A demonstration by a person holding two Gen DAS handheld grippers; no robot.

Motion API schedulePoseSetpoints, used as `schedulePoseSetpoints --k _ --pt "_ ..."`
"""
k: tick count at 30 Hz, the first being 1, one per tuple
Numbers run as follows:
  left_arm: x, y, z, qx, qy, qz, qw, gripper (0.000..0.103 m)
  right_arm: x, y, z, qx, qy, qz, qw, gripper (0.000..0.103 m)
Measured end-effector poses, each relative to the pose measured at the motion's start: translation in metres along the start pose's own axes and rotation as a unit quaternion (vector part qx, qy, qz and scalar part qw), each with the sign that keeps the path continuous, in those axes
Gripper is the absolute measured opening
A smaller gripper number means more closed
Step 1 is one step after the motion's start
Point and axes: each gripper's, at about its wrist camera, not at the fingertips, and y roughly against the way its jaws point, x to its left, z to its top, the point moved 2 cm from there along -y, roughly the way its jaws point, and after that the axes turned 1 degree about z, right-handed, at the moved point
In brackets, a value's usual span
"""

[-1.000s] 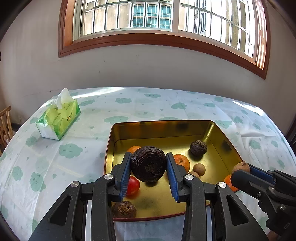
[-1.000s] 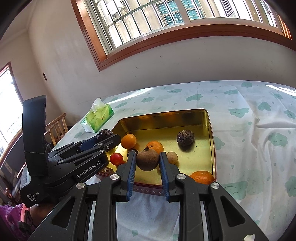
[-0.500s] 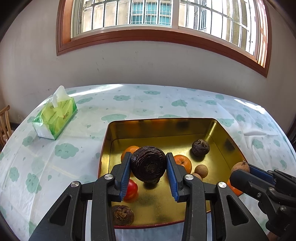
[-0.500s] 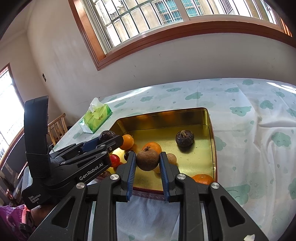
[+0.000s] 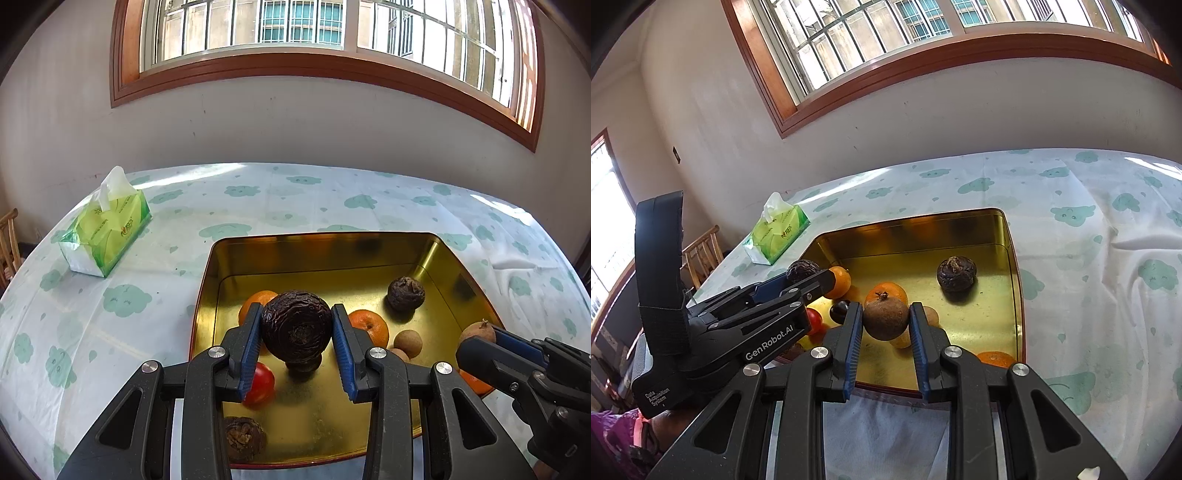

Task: Organize fruits
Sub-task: 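Lower the dried fruit and brown fruit toward the tin floor with both grippers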

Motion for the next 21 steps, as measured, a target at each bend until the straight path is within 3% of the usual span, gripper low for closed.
schedulePoseSetpoints --k 21 --pt "0.003 -0.010 0.003 0.004 0.002 0.000 1.0000 0.037 0.000 -0.016 0.005 0.008 0.001 0.000 1.000 0.024"
